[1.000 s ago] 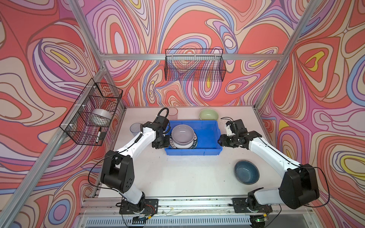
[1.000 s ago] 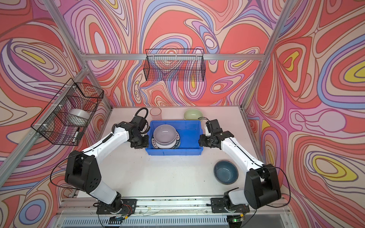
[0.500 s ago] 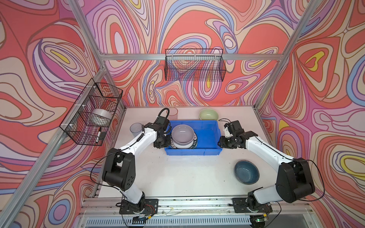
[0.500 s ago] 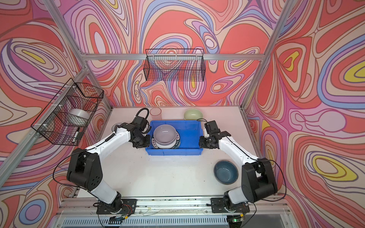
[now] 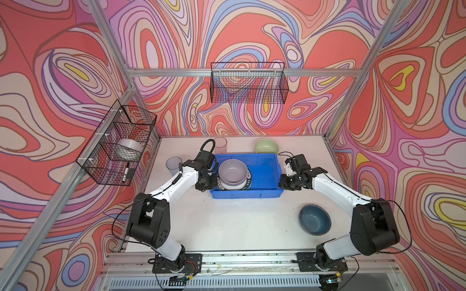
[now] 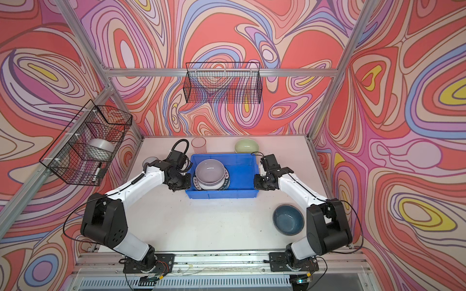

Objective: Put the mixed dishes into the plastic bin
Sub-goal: 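Grip the bin's near walls with both grippers and pull it toward the robot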

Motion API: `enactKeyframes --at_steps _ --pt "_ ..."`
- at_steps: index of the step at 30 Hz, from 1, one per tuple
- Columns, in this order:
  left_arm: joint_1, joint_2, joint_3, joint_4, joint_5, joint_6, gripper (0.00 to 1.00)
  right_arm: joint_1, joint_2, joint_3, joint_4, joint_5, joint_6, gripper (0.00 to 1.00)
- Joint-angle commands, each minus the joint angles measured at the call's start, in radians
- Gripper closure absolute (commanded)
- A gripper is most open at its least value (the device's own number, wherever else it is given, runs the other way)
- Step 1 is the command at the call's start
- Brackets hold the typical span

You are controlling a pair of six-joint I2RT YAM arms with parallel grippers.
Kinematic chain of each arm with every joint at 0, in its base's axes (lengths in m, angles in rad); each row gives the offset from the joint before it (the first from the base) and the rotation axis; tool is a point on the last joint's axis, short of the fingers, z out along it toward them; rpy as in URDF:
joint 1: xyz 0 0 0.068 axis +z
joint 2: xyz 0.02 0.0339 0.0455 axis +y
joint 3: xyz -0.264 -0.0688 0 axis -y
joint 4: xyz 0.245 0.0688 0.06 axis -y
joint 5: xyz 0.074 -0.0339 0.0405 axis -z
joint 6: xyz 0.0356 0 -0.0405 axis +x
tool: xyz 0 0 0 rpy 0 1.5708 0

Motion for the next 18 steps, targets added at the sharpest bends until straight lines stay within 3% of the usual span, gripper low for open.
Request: enactKeyframes --at_steps 1,8,18 --pt "0.003 -0.045 -0.052 -0.067 0.014 -0.044 0.99 0.022 -0.033 -0.021 -0.02 -0.064 0.022 0.86" --pt "-0.004 -0.139 -0.149 -0.115 0.052 -0.079 0.95 0.092 -0.102 -0.073 -0.067 -0.092 0.052 0.87" --pt "-0.015 -0.359 -0.334 -0.193 0.001 -0.204 0.94 0.154 -0.189 -0.158 -0.099 -0.109 0.125 0.88"
